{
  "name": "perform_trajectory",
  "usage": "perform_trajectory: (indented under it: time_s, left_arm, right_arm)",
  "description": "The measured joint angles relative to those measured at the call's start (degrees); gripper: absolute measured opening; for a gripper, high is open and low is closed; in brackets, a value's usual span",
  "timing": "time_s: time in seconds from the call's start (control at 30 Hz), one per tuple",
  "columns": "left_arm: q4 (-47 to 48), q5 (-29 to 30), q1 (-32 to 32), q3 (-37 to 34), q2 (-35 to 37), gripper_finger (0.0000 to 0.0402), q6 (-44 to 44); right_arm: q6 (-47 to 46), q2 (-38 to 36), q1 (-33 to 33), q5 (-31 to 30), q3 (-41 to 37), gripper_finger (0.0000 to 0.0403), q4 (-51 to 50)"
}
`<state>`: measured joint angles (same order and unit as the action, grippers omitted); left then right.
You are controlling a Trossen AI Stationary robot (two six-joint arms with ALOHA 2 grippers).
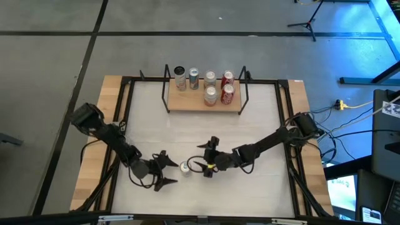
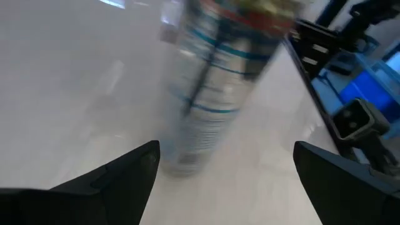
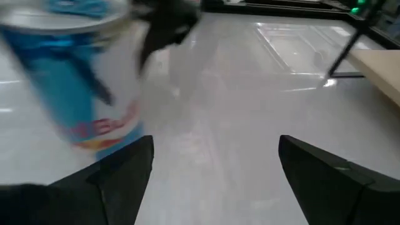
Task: Place canned beverage on shelf
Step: Put the blue soda can align with the other blue soda can on the shelf
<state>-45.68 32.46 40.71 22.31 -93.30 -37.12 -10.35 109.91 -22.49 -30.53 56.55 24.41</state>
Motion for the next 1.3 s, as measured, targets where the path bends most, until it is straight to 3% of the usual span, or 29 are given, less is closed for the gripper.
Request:
perform_trajectory:
  time_s: [0.2,0.4,0.63,1.3]
  left_arm:
    - [0.0,-7.39,-0.02,7.12,-7.33,0.0357,0.62]
    - [0.04,-13.12,-0.05,10.38,-9.05,0.0357,1.56]
    - [0.18,-8.58,-1.61,10.77,-9.09,0.0357,6.11]
    - [10.41,-4.69,-1.97,10.73,-7.44,0.0357,-2.31]
  right_arm:
    - [-0.04,0.0,1.95,0.75,0.0,0.034,0.02]
    - [0.06,0.0,2.0,1.35,0.0,0.034,0.61]
    - [1.21,2.37,1.95,3.95,0.04,0.034,4.2]
    - [-1.32,2.58,1.8,14.35,0.02,0.034,4.05]
